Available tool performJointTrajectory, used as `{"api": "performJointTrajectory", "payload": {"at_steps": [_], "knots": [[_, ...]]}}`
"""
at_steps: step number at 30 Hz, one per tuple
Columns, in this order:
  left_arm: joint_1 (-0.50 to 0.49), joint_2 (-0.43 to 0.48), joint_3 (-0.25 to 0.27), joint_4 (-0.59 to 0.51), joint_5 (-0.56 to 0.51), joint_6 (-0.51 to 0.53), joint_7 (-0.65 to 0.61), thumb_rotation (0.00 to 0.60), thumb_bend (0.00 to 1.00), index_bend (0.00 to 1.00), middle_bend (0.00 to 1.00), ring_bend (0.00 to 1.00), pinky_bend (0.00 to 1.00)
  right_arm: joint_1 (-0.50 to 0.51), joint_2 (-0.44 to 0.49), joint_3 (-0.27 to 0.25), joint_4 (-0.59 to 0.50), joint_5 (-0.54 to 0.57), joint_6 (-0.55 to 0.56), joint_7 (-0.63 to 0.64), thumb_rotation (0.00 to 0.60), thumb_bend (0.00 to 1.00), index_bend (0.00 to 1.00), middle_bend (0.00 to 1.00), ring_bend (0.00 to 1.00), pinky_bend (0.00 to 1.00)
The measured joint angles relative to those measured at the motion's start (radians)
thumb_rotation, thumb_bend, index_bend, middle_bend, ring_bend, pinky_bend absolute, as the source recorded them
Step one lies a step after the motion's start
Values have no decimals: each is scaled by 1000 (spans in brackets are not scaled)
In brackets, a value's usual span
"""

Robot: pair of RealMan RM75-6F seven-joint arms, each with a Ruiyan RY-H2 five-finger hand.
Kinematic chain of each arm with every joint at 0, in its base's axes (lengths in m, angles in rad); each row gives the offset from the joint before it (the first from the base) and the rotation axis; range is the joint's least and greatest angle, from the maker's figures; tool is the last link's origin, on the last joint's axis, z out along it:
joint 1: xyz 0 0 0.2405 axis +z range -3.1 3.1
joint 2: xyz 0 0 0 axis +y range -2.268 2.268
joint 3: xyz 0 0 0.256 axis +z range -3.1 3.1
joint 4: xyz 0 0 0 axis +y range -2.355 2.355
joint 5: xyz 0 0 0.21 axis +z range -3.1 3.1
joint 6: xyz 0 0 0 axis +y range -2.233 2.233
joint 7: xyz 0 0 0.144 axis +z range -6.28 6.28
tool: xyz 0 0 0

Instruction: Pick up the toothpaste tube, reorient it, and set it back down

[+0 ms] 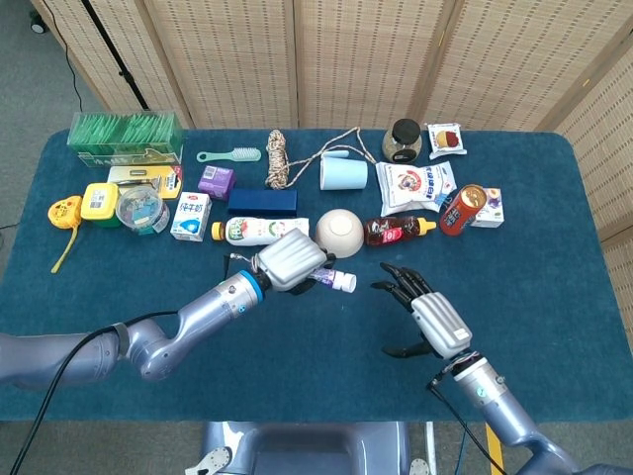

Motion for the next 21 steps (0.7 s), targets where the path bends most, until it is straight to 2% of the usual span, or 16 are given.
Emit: {"api": "performJointTrajectory", "payload": {"at_steps": [7, 21], "knots": [[2, -5, -8, 5, -5, 4, 5, 600, 608, 624, 532, 570, 578, -15, 13, 7, -12, 26, 11, 72, 600, 0, 3, 0, 0, 0], [-2, -7, -31, -7, -26, 18, 24, 600, 600, 624, 532, 570, 578, -29, 25, 58, -14, 111, -27, 517, 600, 0, 0, 0, 0, 0]]}}
